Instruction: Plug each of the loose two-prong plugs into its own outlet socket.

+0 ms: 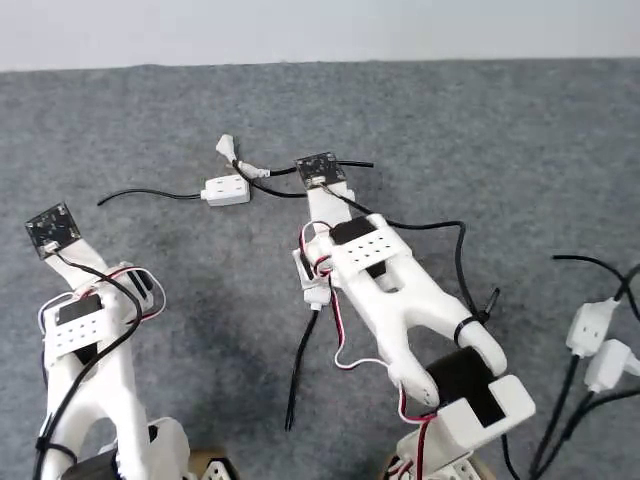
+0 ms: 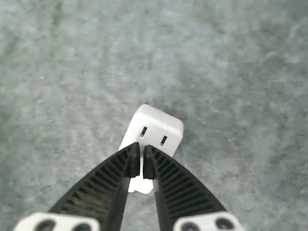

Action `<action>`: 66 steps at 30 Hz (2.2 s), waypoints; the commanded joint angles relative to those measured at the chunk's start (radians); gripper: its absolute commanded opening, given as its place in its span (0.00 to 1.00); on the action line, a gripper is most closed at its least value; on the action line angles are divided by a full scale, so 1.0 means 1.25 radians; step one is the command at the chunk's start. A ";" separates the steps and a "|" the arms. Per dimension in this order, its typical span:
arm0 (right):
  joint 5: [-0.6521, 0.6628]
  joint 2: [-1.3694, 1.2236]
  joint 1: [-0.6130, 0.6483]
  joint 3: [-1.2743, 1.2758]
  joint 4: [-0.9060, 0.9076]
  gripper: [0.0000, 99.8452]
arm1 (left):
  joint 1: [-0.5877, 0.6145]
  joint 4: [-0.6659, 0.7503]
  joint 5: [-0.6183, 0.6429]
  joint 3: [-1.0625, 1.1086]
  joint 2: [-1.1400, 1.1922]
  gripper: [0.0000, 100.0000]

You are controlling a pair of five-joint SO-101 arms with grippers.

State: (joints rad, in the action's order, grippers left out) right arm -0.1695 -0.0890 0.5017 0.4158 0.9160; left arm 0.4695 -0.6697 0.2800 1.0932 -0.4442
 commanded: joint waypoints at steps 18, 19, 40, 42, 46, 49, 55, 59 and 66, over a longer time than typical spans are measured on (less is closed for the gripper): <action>0.477 -0.276 -0.056 -0.369 -0.229 0.15 | 0.001 0.018 -0.034 -0.018 0.000 0.17; 0.503 -0.312 -0.053 -0.419 -0.204 0.15 | 0.001 0.018 -0.034 -0.018 0.000 0.17; 0.685 -0.732 0.006 -1.005 0.098 0.00 | 0.001 0.016 -0.038 -0.018 0.000 0.17; 0.684 -0.715 -0.008 -1.011 0.143 0.02 | 0.001 0.016 -0.038 -0.018 0.000 0.17; 0.625 -0.652 -0.024 -1.022 0.255 0.01 | 0.001 0.017 -0.038 -0.018 0.000 0.17; 0.561 -0.586 -0.034 -1.022 0.325 0.01 | 0.001 0.017 -0.038 -0.018 0.000 0.17; 0.502 -0.457 -0.067 -1.021 0.425 0.01 | 0.001 0.017 -0.038 -0.018 0.000 0.17; 0.493 -0.380 -0.073 -1.021 0.525 0.01 | 0.001 0.018 -0.038 -0.018 0.000 0.17; 0.458 -0.222 -0.078 -1.021 0.629 0.01 | 0.001 0.018 -0.038 -0.018 0.000 0.17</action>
State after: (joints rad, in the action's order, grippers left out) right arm 0.4242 -0.5079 0.4173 -0.8209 1.6586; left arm 0.4680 -0.6697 0.2417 1.0932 -0.4442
